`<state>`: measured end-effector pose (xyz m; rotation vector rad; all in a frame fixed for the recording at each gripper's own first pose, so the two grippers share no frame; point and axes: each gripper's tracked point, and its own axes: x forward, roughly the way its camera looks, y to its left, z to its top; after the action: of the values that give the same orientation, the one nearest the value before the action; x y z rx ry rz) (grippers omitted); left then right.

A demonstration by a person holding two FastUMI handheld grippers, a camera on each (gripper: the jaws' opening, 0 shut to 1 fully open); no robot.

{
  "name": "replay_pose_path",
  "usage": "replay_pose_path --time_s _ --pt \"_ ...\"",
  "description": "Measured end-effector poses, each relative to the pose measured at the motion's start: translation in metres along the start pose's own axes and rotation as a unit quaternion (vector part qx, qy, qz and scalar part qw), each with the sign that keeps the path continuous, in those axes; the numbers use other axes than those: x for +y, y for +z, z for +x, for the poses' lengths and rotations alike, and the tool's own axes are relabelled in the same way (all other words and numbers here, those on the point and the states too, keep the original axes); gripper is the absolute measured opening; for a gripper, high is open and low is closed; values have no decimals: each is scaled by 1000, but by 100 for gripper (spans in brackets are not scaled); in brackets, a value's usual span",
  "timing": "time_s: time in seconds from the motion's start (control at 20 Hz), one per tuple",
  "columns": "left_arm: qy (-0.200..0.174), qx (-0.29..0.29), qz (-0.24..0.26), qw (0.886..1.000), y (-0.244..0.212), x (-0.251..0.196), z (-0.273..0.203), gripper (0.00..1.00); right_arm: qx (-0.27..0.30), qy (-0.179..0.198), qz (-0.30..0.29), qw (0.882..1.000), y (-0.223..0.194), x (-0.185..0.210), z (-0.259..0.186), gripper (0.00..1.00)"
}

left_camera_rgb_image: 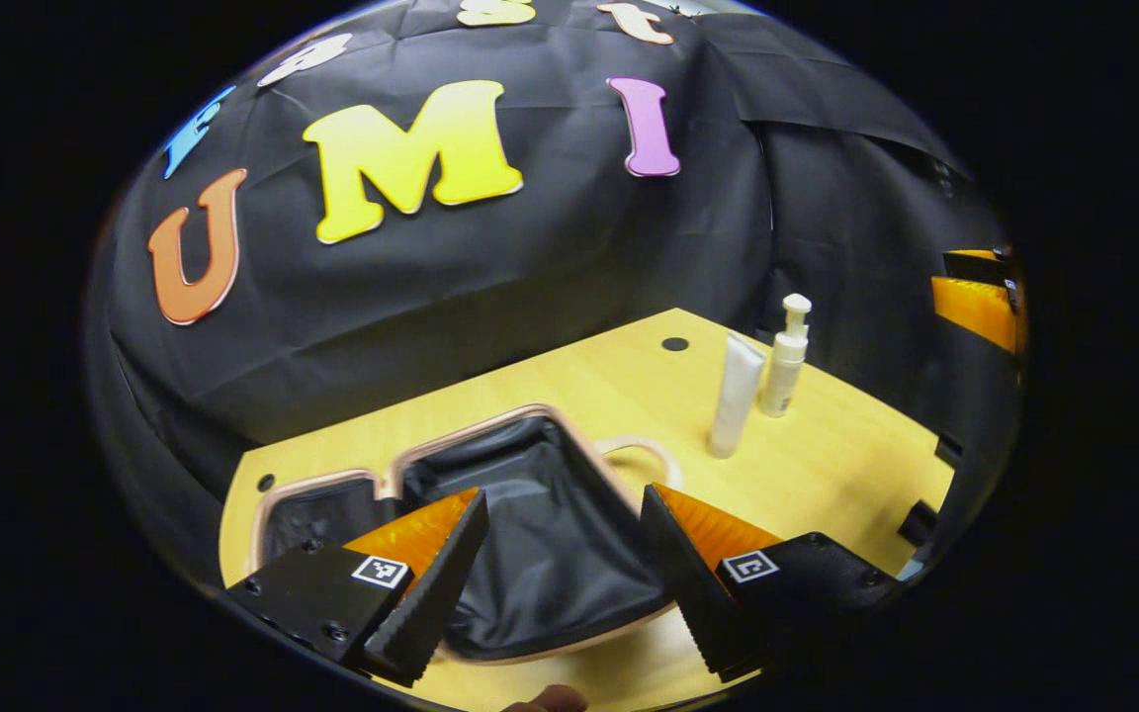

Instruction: First open the suitcase, pack the skin care products into it, and then close the suitcase.

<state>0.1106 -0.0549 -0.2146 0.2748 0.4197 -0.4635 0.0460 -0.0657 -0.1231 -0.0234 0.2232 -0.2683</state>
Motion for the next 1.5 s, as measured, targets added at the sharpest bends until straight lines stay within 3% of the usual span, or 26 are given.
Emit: replay_pose_path --time_s 0.15,0.4,0.75,0.85,0.9,1.05,1.1,1.3,1.35,1.4,1.45,1.5 --pt "-28 4 -20 999 10 -67 34 99 14 10 -4 1000 -15 -30 17 80" --pt "-57 17 -43 997 10 -130 98 99 39 28 -19 999 -39 -67 46 80" --pt "-17 18 -72 997 3 -137 172 94 67 47 -35 996 -68 -77 69 79" --pt "-21 17 -70 997 -1 -138 184 78 74 59 -32 995 -73 -75 83 80" --pt "-24 16 -74 997 -2 -138 188 75 77 63 -27 995 -75 -73 91 80" --pt "-29 12 -92 995 -3 -139 192 50 86 72 -14 994 -75 -63 105 80" --pt "-30 14 -90 995 -4 -138 193 47 87 75 -14 993 -76 -59 110 80" --pt "-38 6 -88 995 5 -138 182 41 89 100 -9 991 -72 -39 128 80" --pt "-39 4 -85 996 8 -138 171 47 91 108 -4 990 -72 -34 134 80" --pt "-38 1 -78 996 12 -136 160 40 93 116 3 989 -72 -27 140 80" --pt "-36 -1 -71 997 17 -132 148 40 98 123 10 988 -72 -18 146 80" --pt "-37 -4 -67 997 20 -130 135 48 101 125 18 987 -74 -13 154 80"
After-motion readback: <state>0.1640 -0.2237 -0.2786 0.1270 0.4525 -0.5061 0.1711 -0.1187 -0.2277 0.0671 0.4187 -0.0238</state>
